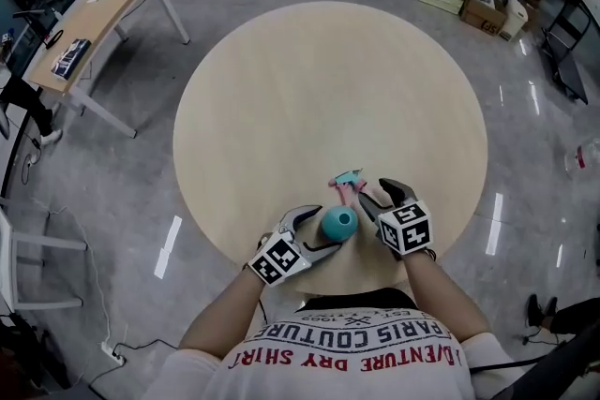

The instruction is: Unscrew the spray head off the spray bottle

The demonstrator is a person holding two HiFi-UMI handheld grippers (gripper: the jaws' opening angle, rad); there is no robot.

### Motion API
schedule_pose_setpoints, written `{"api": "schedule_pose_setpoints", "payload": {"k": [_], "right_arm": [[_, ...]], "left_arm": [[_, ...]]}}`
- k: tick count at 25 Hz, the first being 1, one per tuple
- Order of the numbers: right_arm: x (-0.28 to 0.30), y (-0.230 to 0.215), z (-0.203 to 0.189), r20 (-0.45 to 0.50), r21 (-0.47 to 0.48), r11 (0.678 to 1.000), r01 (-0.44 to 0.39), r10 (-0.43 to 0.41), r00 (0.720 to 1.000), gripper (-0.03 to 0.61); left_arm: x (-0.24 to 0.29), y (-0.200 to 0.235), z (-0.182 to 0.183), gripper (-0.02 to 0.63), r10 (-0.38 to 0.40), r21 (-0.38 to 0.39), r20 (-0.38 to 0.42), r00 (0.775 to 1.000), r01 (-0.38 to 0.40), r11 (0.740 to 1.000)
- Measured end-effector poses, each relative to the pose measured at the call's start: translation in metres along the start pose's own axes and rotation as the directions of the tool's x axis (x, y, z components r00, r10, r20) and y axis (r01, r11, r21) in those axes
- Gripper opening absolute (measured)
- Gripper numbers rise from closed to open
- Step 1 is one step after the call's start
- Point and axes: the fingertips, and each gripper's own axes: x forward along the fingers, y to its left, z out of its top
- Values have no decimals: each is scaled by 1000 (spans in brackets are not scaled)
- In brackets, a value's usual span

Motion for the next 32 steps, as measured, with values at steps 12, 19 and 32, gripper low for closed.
{"api": "schedule_pose_setpoints", "payload": {"k": [12, 19, 32], "right_arm": [[-173, 97, 5, 219, -101, 968, -230, 247, 944, 0], [-312, 177, -92, 241, -83, 943, -322, 332, 912, 0], [-484, 288, -126, 316, -180, 929, -322, 365, 876, 0]], "left_arm": [[-80, -92, 39, 2, 191, -218, 113, 975, -164, 962], [-107, -266, 71, 2, 202, -258, 162, 966, -156, 954], [-195, -441, 125, 2, 206, -166, 222, 953, -171, 971]]}}
